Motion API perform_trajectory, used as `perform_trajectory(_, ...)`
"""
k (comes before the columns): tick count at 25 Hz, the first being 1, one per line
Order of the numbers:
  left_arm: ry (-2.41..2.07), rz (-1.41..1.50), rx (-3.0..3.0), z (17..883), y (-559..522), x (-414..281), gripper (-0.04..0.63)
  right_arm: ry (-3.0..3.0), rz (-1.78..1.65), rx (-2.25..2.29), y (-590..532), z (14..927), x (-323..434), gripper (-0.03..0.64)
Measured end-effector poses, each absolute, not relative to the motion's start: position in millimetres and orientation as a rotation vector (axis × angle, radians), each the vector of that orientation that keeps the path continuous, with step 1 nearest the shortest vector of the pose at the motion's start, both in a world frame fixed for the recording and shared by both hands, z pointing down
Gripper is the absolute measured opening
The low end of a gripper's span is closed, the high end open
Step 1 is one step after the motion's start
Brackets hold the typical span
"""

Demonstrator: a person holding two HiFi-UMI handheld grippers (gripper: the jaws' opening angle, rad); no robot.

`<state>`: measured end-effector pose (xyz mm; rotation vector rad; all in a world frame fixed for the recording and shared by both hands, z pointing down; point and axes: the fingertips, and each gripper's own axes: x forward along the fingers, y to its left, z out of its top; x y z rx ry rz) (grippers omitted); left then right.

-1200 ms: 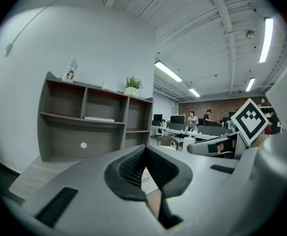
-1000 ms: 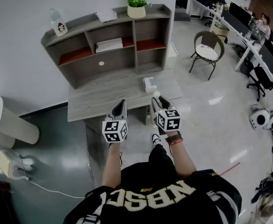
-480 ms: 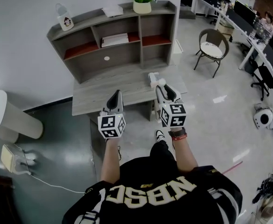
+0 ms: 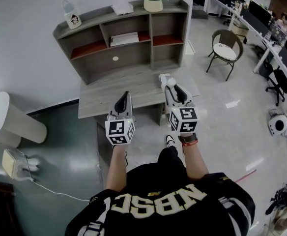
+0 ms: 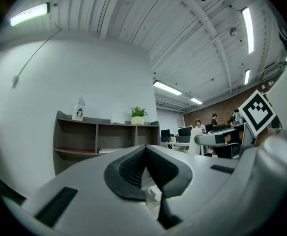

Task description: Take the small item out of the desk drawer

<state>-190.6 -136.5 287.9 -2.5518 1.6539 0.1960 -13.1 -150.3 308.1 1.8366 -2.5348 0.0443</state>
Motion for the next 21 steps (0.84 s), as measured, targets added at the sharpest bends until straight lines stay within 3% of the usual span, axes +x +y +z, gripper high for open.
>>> perform_trajectory(21,1.707,0.230,-2.611,321.4,-148.3,-164.0,0.006,-2.497,0.110,1.763,-153.8,344.0,7.3,0.135)
